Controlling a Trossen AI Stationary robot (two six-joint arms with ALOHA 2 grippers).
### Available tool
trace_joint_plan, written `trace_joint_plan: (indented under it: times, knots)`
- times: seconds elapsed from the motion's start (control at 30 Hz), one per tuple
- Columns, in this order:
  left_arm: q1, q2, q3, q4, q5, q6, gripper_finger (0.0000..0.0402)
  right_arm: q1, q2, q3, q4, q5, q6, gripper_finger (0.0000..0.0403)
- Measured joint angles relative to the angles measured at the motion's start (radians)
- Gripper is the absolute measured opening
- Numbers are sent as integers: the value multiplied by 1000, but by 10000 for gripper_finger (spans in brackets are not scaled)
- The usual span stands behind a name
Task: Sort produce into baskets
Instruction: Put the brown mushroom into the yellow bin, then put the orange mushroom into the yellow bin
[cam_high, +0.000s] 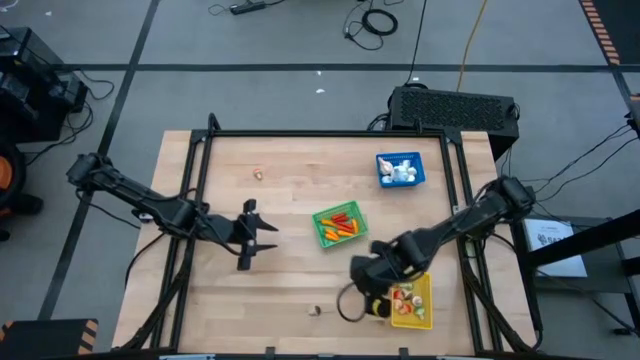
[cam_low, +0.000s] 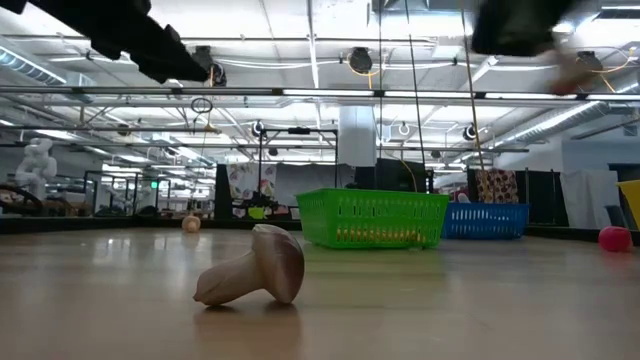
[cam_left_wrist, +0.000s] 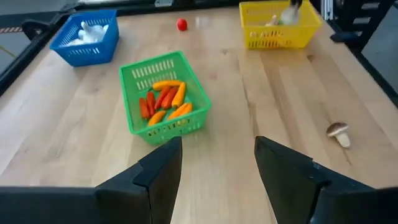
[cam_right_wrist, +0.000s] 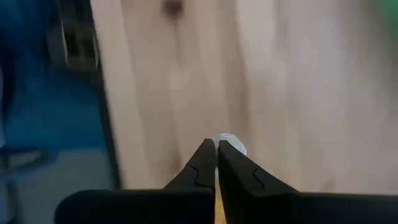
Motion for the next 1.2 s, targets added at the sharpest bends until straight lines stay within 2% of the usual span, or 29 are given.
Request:
trace_joint_plan:
  times: [0.07,0.23,0.47,0.73,1.0,1.2]
  knots:
    - [0,3,0,-7,0,0,210,33,0,0,-69,-37,78,0]
    - [0,3,0,-2,0,-1,210,130,2,0,-228,-40,235,0]
    - [0,3,0,-1,1,-3,210,222,3,-42,-247,-37,368,0]
    - [0,3,0,-2,1,-26,210,236,4,-111,-246,1,417,16]
    - [0,3,0,-9,0,-26,210,204,4,-117,-246,-11,414,73]
    - [0,3,-1,-43,-2,-28,210,191,4,-117,-244,-69,374,112]
